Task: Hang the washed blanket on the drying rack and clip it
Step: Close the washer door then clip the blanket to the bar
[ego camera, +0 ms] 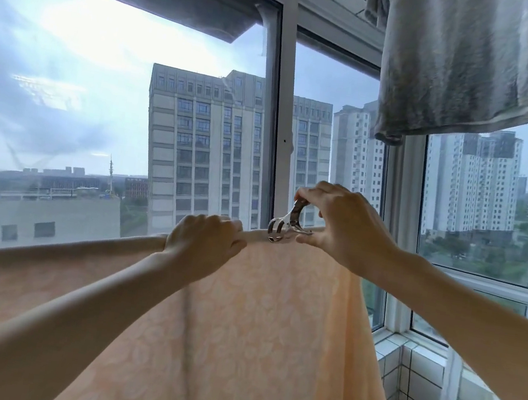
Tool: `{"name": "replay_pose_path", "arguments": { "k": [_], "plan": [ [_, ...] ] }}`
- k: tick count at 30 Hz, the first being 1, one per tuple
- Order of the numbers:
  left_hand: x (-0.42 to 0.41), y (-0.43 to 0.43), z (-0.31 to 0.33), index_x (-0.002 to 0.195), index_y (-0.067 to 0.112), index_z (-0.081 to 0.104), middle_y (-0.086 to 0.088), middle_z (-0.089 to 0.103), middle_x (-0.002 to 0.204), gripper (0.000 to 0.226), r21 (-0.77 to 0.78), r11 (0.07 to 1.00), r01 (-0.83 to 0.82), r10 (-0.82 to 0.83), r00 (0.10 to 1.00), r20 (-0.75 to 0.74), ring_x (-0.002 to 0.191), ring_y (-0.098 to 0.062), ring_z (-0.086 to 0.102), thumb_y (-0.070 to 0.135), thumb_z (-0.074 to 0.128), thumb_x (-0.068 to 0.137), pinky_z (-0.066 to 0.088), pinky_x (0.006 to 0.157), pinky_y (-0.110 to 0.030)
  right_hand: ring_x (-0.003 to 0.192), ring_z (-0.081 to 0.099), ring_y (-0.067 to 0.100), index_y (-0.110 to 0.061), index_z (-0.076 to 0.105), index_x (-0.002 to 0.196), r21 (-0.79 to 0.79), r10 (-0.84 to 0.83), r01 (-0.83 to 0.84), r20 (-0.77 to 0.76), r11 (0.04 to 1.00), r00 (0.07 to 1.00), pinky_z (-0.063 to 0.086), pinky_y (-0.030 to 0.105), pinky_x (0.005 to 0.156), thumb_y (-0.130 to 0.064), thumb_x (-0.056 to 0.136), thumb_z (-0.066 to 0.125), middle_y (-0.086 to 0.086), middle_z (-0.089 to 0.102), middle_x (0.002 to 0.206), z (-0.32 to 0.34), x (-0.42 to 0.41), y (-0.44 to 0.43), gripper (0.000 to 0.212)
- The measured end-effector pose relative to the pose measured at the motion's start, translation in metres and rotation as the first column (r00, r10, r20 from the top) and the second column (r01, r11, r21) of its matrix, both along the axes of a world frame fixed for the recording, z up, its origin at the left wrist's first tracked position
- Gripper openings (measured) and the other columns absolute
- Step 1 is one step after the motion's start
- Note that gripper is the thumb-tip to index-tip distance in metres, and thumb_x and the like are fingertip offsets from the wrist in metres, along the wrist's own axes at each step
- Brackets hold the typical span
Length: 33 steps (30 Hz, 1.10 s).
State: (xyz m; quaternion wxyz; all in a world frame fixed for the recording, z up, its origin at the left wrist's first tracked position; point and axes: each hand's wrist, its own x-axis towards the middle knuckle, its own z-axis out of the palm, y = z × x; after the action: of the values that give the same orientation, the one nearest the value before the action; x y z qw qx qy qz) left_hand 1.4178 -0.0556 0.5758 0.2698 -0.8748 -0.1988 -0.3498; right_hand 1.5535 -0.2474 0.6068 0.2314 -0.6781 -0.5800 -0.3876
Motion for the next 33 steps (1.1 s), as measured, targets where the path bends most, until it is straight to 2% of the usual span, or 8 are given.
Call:
{"name": "replay_pose_path", "arguments": {
  "k": [7,10,13,17,18,21,27,33],
  "plan": [
    [0.000,0.004,-0.001,0.100,0.022,0.059,0.009,0.064,0.083,0.034,0.066,0.997,-0.048,0.051,0.998,-0.041,0.068,-0.011,0.063,0.050,0.039,0.098,0.052,0.061,-0.027,0.097,0.059,0.018,-0.025,0.055,0.132,-0.025,-0.027,0.026,-0.034,0.999,0.999,0.042,0.030,0.093,-0.036,0.071,0.080,0.001,0.064,0.110,0.016,-0.002,0.021,0.067],
    [0.002,0.005,0.000,0.100,0.022,0.059,0.009,0.063,0.082,0.035,0.078,0.996,-0.052,0.056,0.998,-0.039,0.068,-0.011,0.063,0.050,0.038,0.098,0.055,0.062,-0.028,0.088,0.058,0.015,-0.022,0.055,0.132,-0.071,-0.037,0.033,-0.059,0.997,0.998,0.042,0.031,0.094,-0.031,0.073,0.080,0.000,0.068,0.105,0.020,-0.001,0.031,0.065],
    [0.003,0.007,-0.001,0.100,0.023,0.058,0.010,0.062,0.081,0.035,0.101,0.993,-0.056,0.060,0.997,-0.043,0.067,-0.010,0.063,0.050,0.036,0.099,0.055,0.062,-0.028,0.097,0.064,0.017,-0.021,0.055,0.132,-0.099,-0.022,0.018,-0.041,0.995,0.999,0.044,0.036,0.099,-0.025,0.077,0.079,-0.001,0.071,0.105,0.015,0.002,0.047,0.059],
    [0.003,0.011,0.000,0.103,0.023,0.057,0.010,0.062,0.083,0.035,0.085,0.995,-0.055,0.059,0.998,-0.039,0.068,-0.009,0.062,0.049,0.035,0.099,0.055,0.061,-0.025,0.088,0.057,0.014,-0.018,0.042,0.142,-0.159,-0.002,-0.012,-0.092,0.987,0.996,0.045,0.030,0.081,-0.028,0.079,0.077,0.004,0.066,0.111,0.010,0.011,0.061,0.073],
    [0.003,0.012,-0.001,0.103,0.023,0.057,0.010,0.062,0.083,0.035,0.085,0.995,-0.055,0.058,0.998,-0.037,0.068,-0.009,0.062,0.049,0.035,0.099,0.055,0.062,-0.026,0.090,0.057,0.013,-0.018,0.040,0.143,-0.164,0.013,-0.031,-0.111,0.986,0.994,0.046,0.029,0.080,-0.028,0.079,0.077,0.005,0.064,0.117,0.009,0.013,0.063,0.075],
    [0.003,0.012,-0.001,0.105,0.022,0.057,0.009,0.063,0.084,0.034,0.102,0.993,-0.053,0.057,0.998,-0.036,0.069,-0.011,0.063,0.049,0.036,0.099,0.055,0.063,-0.027,0.113,0.057,0.021,-0.015,0.034,0.147,-0.166,0.053,-0.075,-0.136,0.983,0.989,0.050,0.034,0.092,-0.025,0.080,0.076,0.006,0.055,0.133,0.009,0.015,0.067,0.079],
    [-0.002,0.018,0.000,0.102,0.024,0.060,0.012,0.064,0.088,0.027,0.024,0.997,0.078,-0.077,0.997,-0.024,0.073,-0.008,0.064,0.045,0.043,0.098,0.055,0.068,-0.027,0.108,0.059,0.022,-0.014,0.021,0.150,-0.187,0.078,-0.108,-0.159,0.976,0.984,0.052,0.034,0.089,-0.019,0.088,0.065,0.008,0.047,0.141,0.005,0.005,0.064,0.077],
    [-0.030,0.017,0.003,0.101,0.025,0.062,0.014,0.063,0.091,0.024,-0.104,0.979,0.173,-0.175,0.984,-0.019,0.077,-0.006,0.062,0.044,0.050,0.095,0.054,0.071,-0.025,0.124,0.049,0.022,-0.013,0.025,0.148,-0.154,0.076,-0.088,-0.082,0.984,0.994,0.043,0.034,0.103,-0.019,0.092,0.057,0.007,0.048,0.141,0.005,-0.007,0.052,0.065]
  ]
}}
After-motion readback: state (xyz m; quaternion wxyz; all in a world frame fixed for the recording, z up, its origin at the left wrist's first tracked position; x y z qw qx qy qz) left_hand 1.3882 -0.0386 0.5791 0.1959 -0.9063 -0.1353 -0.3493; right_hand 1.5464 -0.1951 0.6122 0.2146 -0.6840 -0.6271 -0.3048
